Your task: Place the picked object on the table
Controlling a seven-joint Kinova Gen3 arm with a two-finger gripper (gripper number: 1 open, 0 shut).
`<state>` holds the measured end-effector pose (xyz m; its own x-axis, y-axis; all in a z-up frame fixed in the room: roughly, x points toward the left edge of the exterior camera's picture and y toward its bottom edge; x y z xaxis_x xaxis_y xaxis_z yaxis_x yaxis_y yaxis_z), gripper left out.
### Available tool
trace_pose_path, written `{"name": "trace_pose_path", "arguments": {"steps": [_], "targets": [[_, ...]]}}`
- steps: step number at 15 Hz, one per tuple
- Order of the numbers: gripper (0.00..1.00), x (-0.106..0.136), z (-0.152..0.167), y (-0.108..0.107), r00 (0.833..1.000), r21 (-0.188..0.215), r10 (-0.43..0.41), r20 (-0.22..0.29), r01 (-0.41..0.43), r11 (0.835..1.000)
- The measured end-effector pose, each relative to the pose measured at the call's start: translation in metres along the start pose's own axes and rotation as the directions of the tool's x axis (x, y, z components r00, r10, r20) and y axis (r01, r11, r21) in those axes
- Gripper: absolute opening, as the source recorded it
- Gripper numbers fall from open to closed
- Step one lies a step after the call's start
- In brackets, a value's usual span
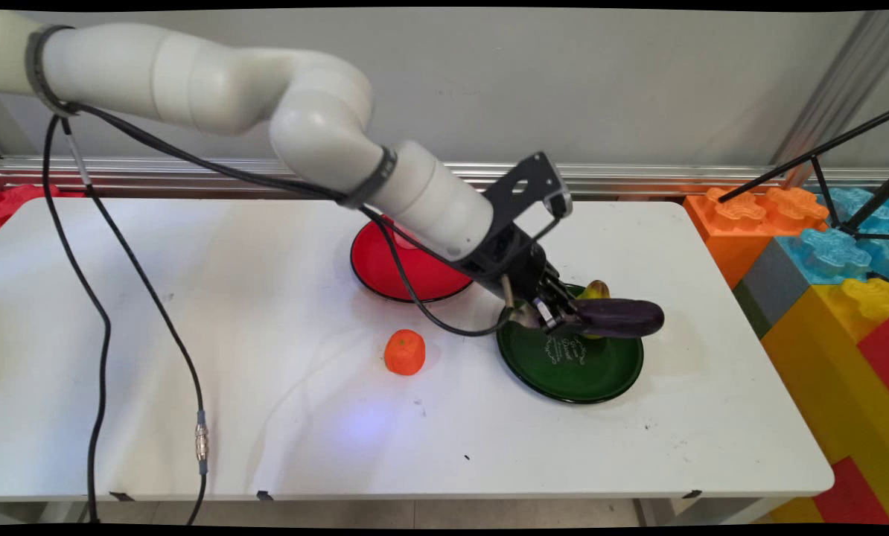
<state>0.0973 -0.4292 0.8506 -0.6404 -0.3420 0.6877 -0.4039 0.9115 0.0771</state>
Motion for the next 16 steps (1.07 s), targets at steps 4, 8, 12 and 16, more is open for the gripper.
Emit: {"name": "trace_pose_path", "arguments": {"steps": [4, 8, 12, 16], "targets": [[0.00, 0.006, -0.034, 0.007, 1.000, -0.028, 0.018, 0.000, -0.018, 0.999], [0.00, 0.002, -0.068, 0.014, 0.999, -0.051, 0.046, 0.001, -0.046, 0.998], [0.00, -0.018, -0.098, 0.017, 0.997, -0.076, 0.073, 0.009, -0.072, 0.995], [0.00, -0.048, -0.122, 0.019, 0.995, -0.103, 0.100, 0.031, -0.096, 0.990]]}}
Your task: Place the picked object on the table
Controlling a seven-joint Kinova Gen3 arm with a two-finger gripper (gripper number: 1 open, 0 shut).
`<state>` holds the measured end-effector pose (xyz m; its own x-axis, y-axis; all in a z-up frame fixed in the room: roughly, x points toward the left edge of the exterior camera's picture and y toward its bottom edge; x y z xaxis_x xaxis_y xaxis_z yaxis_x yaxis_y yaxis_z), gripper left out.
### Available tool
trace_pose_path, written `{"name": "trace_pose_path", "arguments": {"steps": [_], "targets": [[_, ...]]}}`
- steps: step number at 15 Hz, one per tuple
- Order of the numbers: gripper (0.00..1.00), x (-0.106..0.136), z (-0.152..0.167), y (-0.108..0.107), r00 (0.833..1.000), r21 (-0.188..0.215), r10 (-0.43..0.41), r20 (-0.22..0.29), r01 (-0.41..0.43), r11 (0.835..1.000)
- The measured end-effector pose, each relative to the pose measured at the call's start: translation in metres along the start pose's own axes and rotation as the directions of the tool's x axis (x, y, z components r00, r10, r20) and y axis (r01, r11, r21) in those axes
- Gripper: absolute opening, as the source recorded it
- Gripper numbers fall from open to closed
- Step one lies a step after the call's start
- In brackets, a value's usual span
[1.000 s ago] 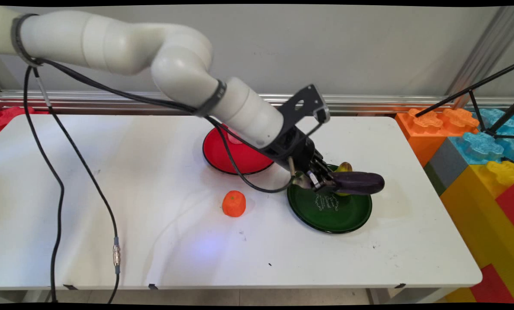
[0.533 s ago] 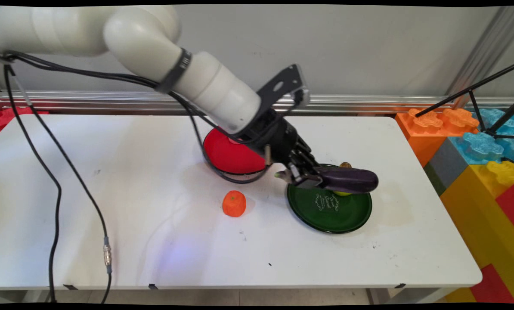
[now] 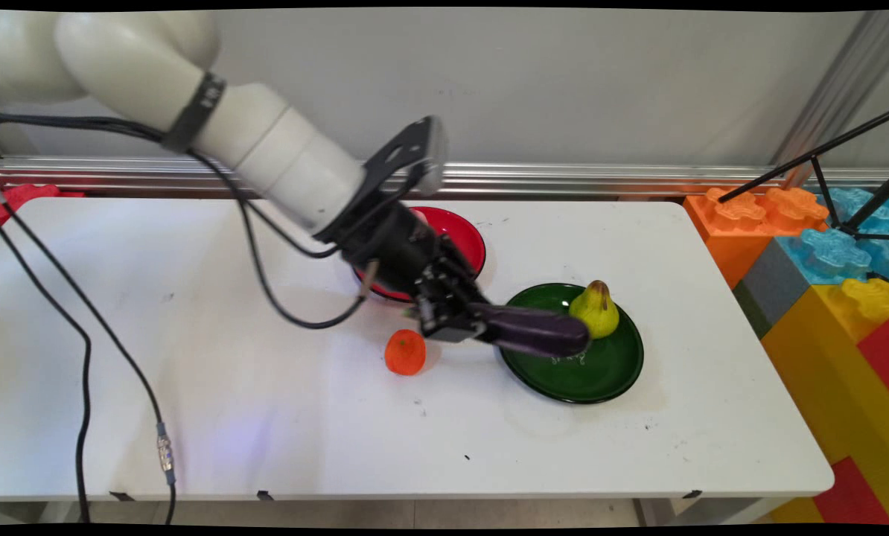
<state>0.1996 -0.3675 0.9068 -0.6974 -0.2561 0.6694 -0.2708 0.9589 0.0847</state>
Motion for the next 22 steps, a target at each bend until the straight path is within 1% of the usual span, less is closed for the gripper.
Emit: {"name": "trace_pose_path", "arguments": {"steps": [5, 10, 16, 18, 22], "targets": [[0.00, -0.044, -0.018, 0.004, 0.999, -0.017, 0.038, 0.037, -0.037, 0.999], [0.00, -0.079, -0.022, 0.003, 0.996, -0.031, 0.067, 0.066, -0.065, 0.997], [0.00, -0.111, -0.016, -0.001, 0.991, -0.048, 0.100, 0.088, -0.097, 0.994], [0.00, -0.125, -0.011, -0.002, 0.989, -0.057, 0.112, 0.097, -0.107, 0.993], [0.00, -0.145, 0.000, -0.005, 0.986, -0.065, 0.123, 0.115, -0.116, 0.991]]}}
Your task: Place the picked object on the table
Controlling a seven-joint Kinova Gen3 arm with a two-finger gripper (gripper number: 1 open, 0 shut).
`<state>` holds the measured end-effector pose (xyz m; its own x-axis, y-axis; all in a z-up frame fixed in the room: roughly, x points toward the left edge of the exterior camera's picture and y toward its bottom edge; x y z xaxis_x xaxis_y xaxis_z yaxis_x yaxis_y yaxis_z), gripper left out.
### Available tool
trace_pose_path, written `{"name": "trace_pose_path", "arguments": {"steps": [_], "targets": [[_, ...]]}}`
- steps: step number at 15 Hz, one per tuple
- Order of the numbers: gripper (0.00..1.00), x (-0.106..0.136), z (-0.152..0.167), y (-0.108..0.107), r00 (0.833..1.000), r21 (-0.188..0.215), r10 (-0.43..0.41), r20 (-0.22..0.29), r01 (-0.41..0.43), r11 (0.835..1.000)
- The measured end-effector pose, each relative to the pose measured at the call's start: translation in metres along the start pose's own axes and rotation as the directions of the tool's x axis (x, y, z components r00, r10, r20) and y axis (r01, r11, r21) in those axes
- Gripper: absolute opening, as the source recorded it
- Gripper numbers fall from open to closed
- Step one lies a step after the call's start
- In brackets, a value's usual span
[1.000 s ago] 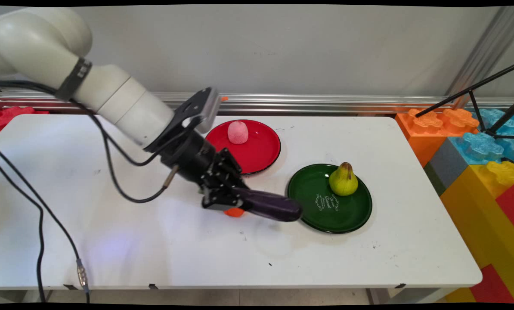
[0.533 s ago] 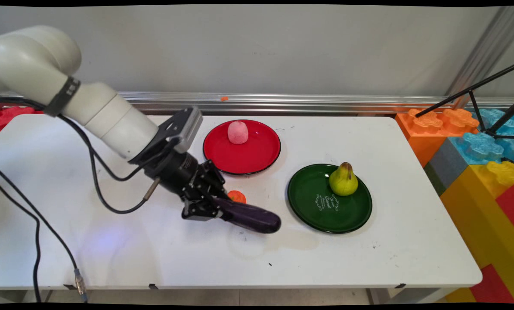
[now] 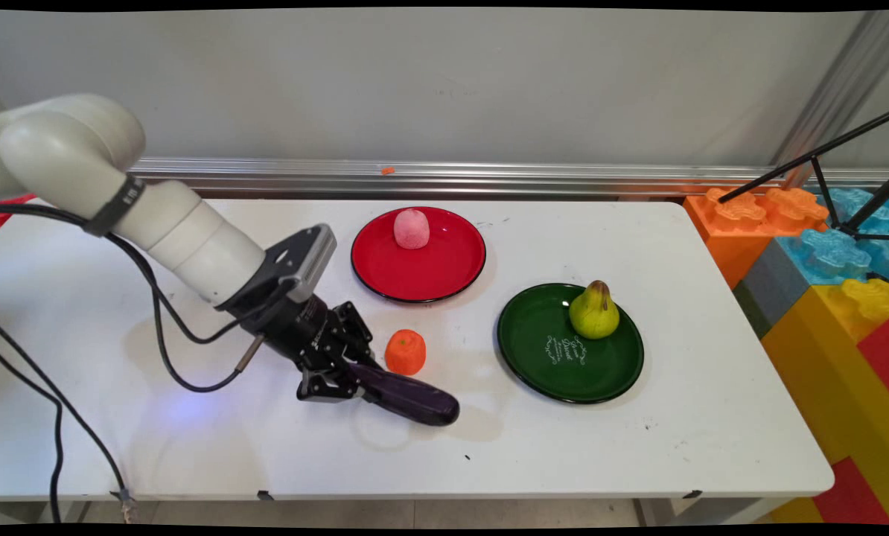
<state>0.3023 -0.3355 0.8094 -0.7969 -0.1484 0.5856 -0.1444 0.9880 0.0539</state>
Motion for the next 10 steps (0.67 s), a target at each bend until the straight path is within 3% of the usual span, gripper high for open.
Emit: {"name": "trace_pose_path", "arguments": {"steps": [10], "targets": [[0.00, -0.034, 0.023, -0.010, 0.999, -0.007, 0.025, 0.034, -0.025, 1.000]]}}
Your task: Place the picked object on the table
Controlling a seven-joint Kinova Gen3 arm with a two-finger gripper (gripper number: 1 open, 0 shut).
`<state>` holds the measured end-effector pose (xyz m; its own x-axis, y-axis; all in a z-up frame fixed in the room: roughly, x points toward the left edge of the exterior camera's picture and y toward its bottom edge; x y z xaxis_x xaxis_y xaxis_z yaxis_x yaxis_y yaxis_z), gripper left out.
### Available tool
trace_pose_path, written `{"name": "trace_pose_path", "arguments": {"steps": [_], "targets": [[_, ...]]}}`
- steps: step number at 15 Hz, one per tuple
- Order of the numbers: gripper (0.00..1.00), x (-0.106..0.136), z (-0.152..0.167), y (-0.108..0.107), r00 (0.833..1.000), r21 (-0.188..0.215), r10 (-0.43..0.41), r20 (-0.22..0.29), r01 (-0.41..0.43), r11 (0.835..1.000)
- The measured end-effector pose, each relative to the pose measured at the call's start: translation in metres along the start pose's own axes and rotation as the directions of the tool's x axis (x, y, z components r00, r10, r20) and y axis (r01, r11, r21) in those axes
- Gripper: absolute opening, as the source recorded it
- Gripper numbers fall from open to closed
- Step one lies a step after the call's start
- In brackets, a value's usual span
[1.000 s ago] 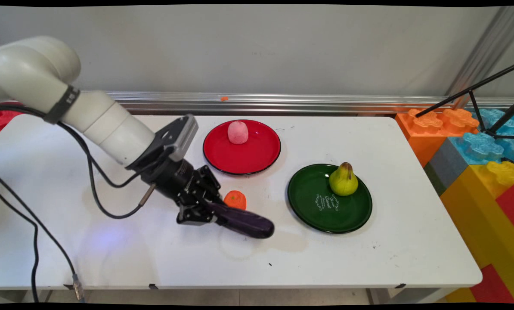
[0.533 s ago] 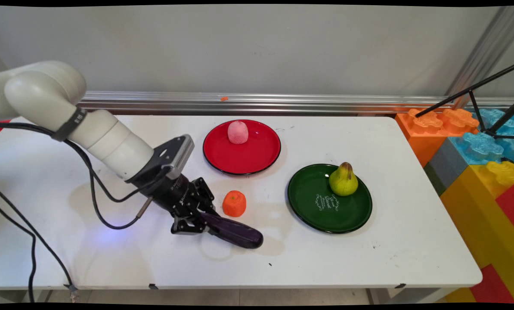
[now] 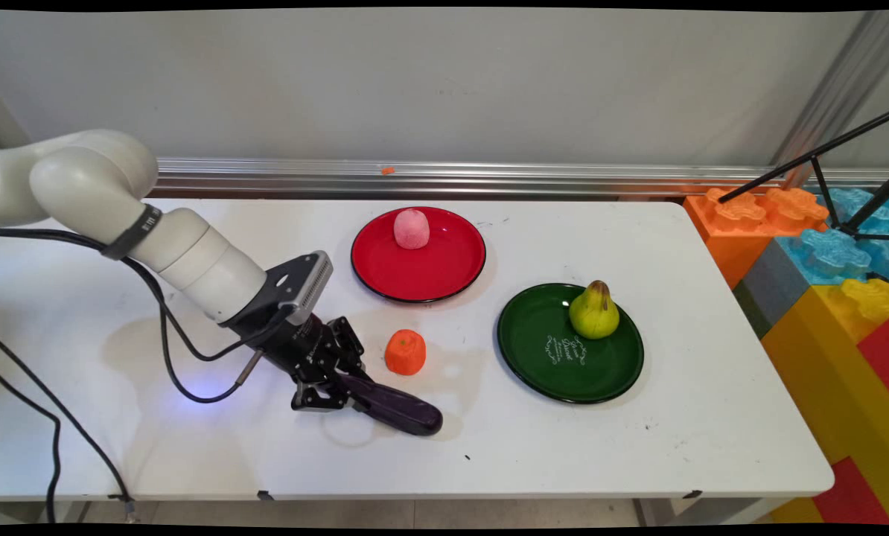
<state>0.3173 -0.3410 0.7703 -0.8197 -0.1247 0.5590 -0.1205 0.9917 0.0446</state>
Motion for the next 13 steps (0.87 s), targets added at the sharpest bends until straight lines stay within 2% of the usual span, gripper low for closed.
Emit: {"name": "trace_pose_path", "arguments": {"steps": [6, 7, 13], "targets": [[0.00, -0.0082, 0.0063, -0.0054, 1.000, -0.001, 0.010, 0.007, -0.010, 1.000], [1.00, -0.0087, 0.0070, -0.0058, 1.000, -0.003, 0.014, 0.007, -0.014, 1.000], [1.00, -0.0028, 0.0066, -0.0085, 1.000, -0.010, 0.020, 0.003, -0.020, 1.000]]}}
